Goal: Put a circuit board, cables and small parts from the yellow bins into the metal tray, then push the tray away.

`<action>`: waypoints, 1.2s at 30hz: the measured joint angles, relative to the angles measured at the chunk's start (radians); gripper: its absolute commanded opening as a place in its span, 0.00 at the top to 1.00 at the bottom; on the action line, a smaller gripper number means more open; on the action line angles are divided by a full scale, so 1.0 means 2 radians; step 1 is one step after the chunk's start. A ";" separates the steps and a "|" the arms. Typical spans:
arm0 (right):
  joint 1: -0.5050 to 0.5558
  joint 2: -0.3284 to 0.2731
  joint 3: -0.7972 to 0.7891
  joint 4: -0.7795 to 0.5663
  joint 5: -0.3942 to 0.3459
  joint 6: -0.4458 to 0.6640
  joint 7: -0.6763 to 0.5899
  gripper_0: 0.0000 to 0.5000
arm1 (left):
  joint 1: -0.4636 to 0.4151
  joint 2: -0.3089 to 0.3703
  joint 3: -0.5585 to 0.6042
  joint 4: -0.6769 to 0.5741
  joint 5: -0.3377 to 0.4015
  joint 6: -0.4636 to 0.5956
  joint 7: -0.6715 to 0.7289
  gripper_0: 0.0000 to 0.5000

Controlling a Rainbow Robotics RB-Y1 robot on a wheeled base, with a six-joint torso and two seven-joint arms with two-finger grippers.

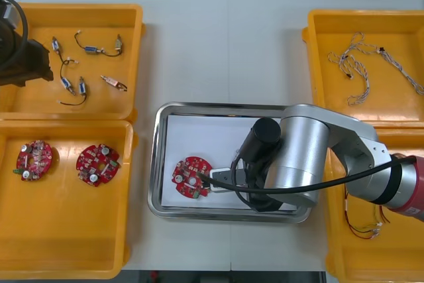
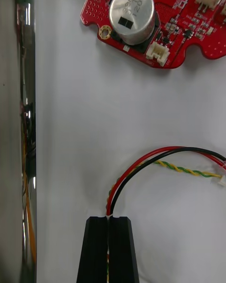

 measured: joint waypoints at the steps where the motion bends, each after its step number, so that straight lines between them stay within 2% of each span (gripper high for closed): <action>1: 0.001 0.000 0.000 0.000 0.001 0.000 0.000 0.88 | -0.004 -0.003 0.000 0.007 -0.001 -0.003 0.000 0.00; 2: 0.002 0.000 0.000 0.000 0.001 0.000 -0.001 0.83 | -0.008 -0.005 0.000 0.016 -0.003 -0.006 0.000 0.00; 3: 0.003 0.000 0.000 0.000 0.002 0.000 -0.001 0.70 | -0.012 -0.007 0.000 0.025 -0.004 -0.011 0.000 0.00; 4: 0.004 0.001 0.000 0.000 0.004 0.000 -0.002 0.47 | -0.016 -0.009 0.000 0.033 -0.005 -0.015 0.000 0.00; 5: 0.004 0.001 0.000 0.000 0.005 0.000 -0.002 0.39 | -0.020 -0.012 0.000 0.042 -0.005 -0.019 0.000 0.00; 6: 0.005 0.001 0.000 0.000 0.006 0.000 -0.002 0.07 | -0.024 -0.014 0.000 0.052 -0.006 -0.024 0.000 0.00; 7: 0.005 0.001 0.000 0.000 0.007 0.000 -0.002 0.00 | -0.028 -0.017 0.000 0.062 -0.006 -0.028 0.000 0.00; 17: 0.006 0.002 0.000 -0.019 0.025 0.002 -0.015 0.00 | -0.056 -0.031 0.000 0.150 -0.009 -0.068 -0.001 0.00; 27: 0.006 0.006 -0.040 -0.070 0.024 0.047 -0.016 0.00 | -0.080 -0.035 -0.002 0.226 -0.017 -0.115 -0.003 0.00; 31: 0.006 0.012 -0.072 -0.087 0.013 0.079 -0.019 0.00 | -0.086 -0.036 -0.014 0.249 -0.018 -0.144 -0.004 0.00; 36: 0.003 0.025 -0.129 -0.091 -0.024 0.131 -0.032 0.00 | -0.087 -0.036 -0.037 0.263 -0.019 -0.167 -0.004 0.00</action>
